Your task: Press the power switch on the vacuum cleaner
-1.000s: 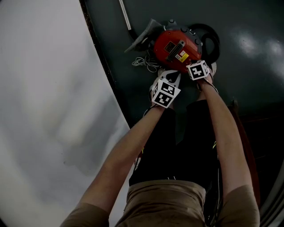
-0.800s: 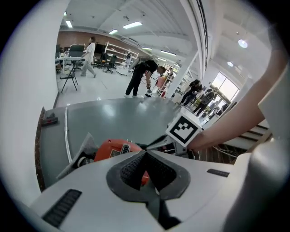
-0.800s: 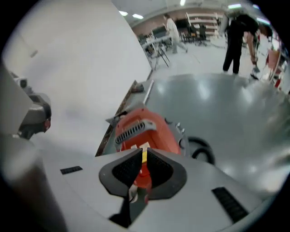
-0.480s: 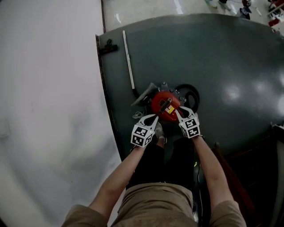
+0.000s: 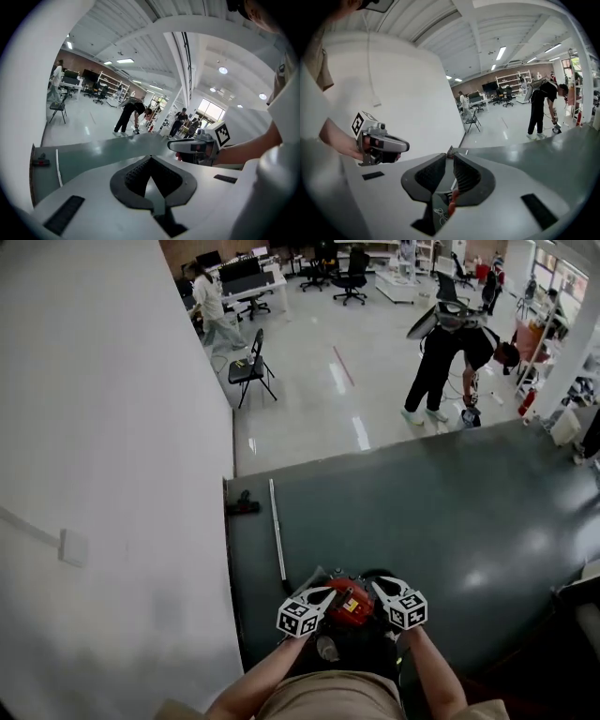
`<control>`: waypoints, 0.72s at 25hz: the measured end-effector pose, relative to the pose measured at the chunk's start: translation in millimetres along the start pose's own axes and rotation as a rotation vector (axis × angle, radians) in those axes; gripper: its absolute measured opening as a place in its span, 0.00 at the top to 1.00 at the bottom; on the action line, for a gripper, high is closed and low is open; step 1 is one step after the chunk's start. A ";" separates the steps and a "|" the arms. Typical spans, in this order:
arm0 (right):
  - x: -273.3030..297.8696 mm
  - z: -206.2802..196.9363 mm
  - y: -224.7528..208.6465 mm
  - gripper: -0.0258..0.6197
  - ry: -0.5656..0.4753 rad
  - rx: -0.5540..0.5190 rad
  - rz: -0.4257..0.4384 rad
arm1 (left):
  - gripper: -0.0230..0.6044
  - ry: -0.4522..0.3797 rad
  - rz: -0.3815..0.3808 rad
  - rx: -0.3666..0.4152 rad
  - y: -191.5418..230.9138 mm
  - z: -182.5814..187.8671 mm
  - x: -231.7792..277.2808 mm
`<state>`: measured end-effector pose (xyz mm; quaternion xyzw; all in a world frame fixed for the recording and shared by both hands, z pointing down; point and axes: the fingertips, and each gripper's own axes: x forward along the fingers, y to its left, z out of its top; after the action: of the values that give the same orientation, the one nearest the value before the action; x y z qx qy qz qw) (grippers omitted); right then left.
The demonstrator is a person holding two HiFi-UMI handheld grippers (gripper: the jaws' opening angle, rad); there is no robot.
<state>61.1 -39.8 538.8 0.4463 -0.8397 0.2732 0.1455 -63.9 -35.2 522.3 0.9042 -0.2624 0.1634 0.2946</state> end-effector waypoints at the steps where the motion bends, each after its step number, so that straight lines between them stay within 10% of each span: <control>1: -7.0 15.0 10.8 0.90 -0.020 -0.010 0.009 | 0.95 -0.006 -0.011 0.016 -4.7 7.6 -9.8; 18: -121.7 279.9 115.4 0.85 -0.405 -0.217 0.080 | 0.95 -0.376 -0.118 0.268 -74.2 228.0 -156.1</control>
<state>33.4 -70.8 215.1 0.4400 -0.8933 0.0916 0.0100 -115.6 -66.1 242.6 0.9635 -0.2355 0.0078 0.1269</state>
